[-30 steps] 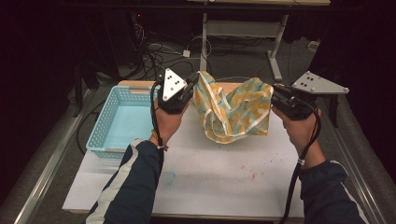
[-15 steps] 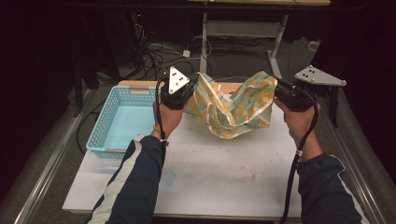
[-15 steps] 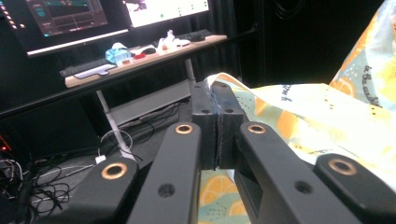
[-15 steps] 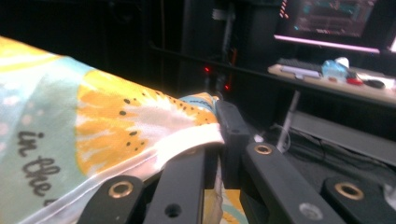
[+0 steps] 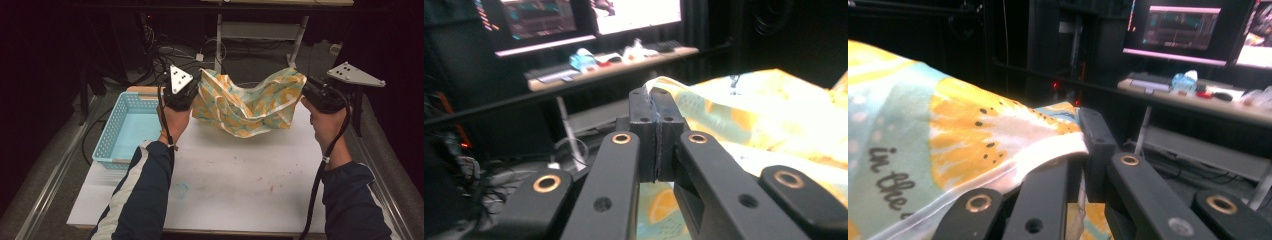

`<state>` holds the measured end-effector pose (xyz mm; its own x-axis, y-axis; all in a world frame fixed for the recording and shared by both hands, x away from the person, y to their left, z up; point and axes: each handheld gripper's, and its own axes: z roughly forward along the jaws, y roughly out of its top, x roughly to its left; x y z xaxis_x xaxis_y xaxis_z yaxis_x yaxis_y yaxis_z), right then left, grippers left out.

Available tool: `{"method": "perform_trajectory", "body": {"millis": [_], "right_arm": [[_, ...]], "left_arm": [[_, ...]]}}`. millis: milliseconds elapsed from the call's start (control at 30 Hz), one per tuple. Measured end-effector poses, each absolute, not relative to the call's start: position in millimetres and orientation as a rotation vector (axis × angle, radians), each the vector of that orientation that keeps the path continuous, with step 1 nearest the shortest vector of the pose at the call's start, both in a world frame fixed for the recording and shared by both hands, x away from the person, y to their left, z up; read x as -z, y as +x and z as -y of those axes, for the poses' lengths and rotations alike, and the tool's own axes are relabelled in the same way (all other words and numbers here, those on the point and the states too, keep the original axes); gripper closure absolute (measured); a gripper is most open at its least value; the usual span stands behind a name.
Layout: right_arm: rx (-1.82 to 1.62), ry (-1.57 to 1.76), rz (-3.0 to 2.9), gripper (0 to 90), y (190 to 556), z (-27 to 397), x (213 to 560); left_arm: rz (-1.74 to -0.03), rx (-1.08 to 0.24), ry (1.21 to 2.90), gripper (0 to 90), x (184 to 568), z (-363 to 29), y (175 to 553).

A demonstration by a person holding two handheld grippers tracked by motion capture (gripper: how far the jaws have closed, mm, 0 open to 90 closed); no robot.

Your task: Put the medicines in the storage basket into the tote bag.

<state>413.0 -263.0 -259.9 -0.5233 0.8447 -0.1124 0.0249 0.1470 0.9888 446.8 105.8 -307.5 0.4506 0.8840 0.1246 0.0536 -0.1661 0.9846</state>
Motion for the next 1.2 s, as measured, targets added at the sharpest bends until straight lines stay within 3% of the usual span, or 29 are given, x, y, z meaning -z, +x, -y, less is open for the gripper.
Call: {"method": "perform_trajectory", "body": {"millis": [300, 633, 933, 1033, 1200], "right_arm": [[-1.474, 0.813, -1.640, 89.3, 392, 272, 229], [-1.374, 0.896, -1.682, 89.2, 419, 275, 253], [-1.234, 1.069, -1.718, 89.2, 464, 294, 293], [-1.205, 1.129, -1.716, 89.2, 476, 303, 304], [-1.168, 1.210, -1.706, 89.2, 488, 316, 319]], "left_arm": [[-0.854, -0.954, 1.503, 87.8, 278, -128, 434], [-0.840, -0.922, 1.585, 86.2, 294, -108, 446], [-0.859, -0.904, 1.678, 64.6, 322, -84, 464], [-0.869, -0.871, 1.712, 45.6, 334, -77, 467], [-0.885, -0.728, 1.808, 37.8, 365, -68, 472]]}}
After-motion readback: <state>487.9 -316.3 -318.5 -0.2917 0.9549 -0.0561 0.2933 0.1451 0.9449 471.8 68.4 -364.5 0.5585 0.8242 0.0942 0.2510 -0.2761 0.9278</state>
